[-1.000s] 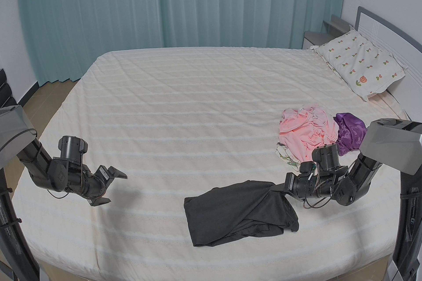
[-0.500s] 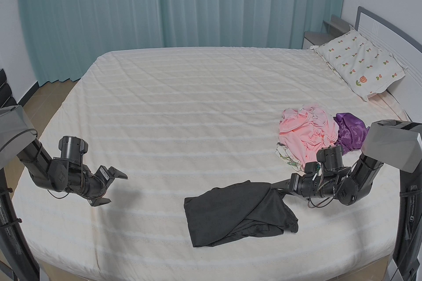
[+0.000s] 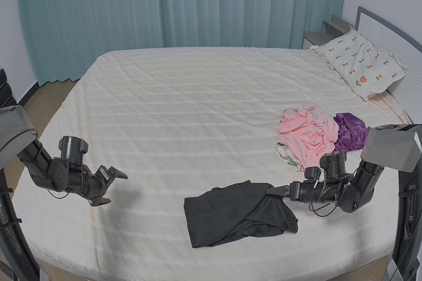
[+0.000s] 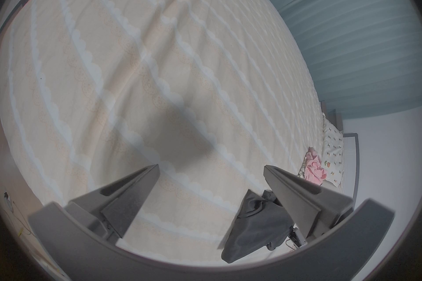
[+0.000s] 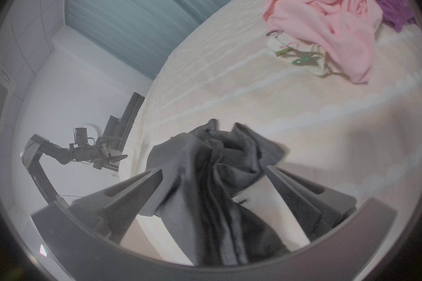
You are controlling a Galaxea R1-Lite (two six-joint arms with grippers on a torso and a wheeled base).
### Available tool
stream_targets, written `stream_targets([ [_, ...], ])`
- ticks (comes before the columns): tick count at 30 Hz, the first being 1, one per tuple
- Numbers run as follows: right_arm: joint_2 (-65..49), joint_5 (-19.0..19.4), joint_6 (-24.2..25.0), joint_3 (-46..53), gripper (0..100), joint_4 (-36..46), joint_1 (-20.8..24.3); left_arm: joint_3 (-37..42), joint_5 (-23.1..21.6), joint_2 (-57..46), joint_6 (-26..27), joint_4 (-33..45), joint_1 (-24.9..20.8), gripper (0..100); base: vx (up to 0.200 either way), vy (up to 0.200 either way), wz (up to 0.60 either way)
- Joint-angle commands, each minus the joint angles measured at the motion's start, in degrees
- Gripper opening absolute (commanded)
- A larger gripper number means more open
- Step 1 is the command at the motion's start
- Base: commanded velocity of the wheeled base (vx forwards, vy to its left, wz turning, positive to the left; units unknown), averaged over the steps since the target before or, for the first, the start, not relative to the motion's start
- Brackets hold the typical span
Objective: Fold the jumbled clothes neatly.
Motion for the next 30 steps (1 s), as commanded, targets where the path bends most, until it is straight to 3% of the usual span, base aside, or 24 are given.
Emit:
stream_targets([
  [1,0.96,-0.17,2.30,-2.28,100,0.15,2.61,0.00,0.01,0.08,-0.02,-0.03,0.04,100,0.000,0.000,0.00],
  [4,2.89,-0.88,2.82,-4.04,100,-0.11,3.58,0.00,0.01,0.08,-0.02,-0.03,0.04,100,0.000,0.000,0.00],
  [5,3.15,-1.14,3.09,-4.48,0,-0.20,3.58,0.00,0.09,0.08,-0.02,-0.03,0.04,100,0.000,0.000,0.00],
  [16,4.03,-1.84,10.73,-6.41,0,-3.98,0.15,-0.09,0.27,0.34,0.07,-0.03,-0.05,100,0.000,0.000,0.00],
  [22,4.38,-2.81,10.91,-6.85,0,-3.63,0.24,-0.09,0.27,0.34,-0.02,-0.03,-0.05,100,0.000,0.000,0.00],
  [23,4.47,-2.81,11.09,-7.03,100,-3.89,0.24,-0.09,0.27,0.34,-0.02,-0.03,-0.05,100,0.000,0.000,0.00],
  [30,2.80,-4.57,10.65,-3.95,100,-7.58,-0.73,-0.09,0.36,0.34,-0.02,-0.03,-0.05,100,0.000,0.000,0.00],
])
